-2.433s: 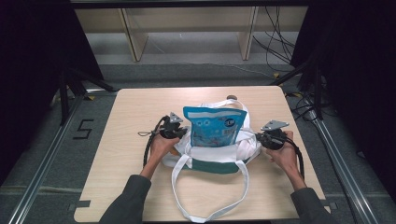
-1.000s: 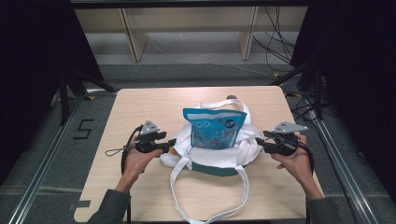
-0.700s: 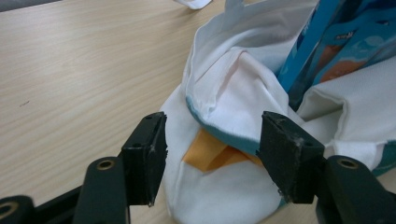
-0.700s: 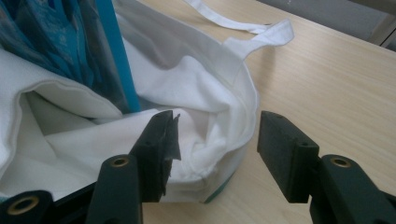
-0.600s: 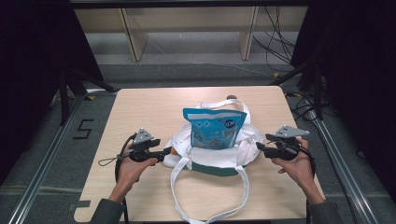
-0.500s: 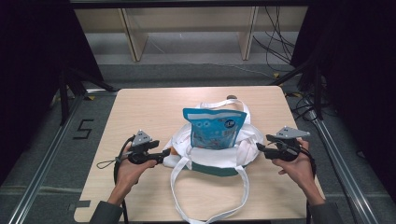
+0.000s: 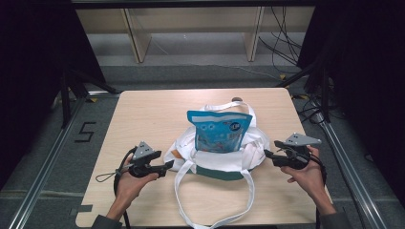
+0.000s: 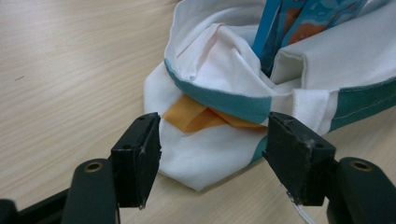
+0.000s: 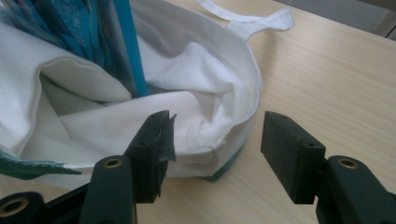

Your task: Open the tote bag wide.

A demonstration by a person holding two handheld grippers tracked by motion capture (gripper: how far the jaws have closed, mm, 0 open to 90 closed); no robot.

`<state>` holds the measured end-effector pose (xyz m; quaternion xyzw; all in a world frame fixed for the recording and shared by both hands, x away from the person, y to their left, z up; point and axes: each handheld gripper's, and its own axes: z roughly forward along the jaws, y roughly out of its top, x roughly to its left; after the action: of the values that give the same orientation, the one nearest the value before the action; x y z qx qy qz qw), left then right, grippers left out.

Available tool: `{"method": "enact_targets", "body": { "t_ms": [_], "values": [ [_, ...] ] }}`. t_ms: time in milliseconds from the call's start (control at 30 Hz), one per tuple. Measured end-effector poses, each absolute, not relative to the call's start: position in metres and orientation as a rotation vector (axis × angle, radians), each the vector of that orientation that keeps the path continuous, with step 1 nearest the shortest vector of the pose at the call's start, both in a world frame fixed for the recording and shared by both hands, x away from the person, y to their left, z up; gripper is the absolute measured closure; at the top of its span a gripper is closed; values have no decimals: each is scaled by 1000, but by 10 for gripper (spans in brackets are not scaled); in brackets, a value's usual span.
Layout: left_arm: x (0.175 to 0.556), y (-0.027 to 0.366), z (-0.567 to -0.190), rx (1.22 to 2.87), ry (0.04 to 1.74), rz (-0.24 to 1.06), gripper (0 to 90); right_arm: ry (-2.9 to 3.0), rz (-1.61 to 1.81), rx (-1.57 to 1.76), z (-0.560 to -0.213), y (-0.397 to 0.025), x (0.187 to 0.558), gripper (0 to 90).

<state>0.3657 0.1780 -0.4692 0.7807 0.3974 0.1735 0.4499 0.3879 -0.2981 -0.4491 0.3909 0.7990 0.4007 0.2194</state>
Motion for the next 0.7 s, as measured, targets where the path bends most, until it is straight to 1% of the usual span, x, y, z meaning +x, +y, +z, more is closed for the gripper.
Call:
{"method": "enact_targets", "body": {
  "t_ms": [33, 267, 433, 467, 533, 633, 667, 700],
  "values": [
    [365, 179, -470, 1949, 969, 425, 351, 2206, 1110, 1112, -450, -297, 385, 435],
    [355, 177, -473, 1943, 968, 421, 350, 2203, 1130, 1126, -450, -298, 376, 433],
    [348, 175, -476, 1943, 973, 406, 350, 2202, 1112, 1071, -452, -301, 372, 427],
    [347, 176, -476, 1948, 975, 410, 350, 2214, 1121, 1117, -453, -299, 369, 428],
    [345, 174, -478, 1938, 978, 404, 350, 2217, 1101, 1104, -454, -301, 366, 427],
    [344, 177, -479, 1965, 956, 421, 350, 2219, 1097, 1104, -457, -302, 365, 425],
    [343, 177, -480, 1948, 964, 421, 349, 2219, 1091, 1076, -458, -304, 365, 425],
    [342, 177, -480, 1945, 972, 414, 348, 2223, 1095, 1135, -459, -302, 361, 424]
  ]
}}
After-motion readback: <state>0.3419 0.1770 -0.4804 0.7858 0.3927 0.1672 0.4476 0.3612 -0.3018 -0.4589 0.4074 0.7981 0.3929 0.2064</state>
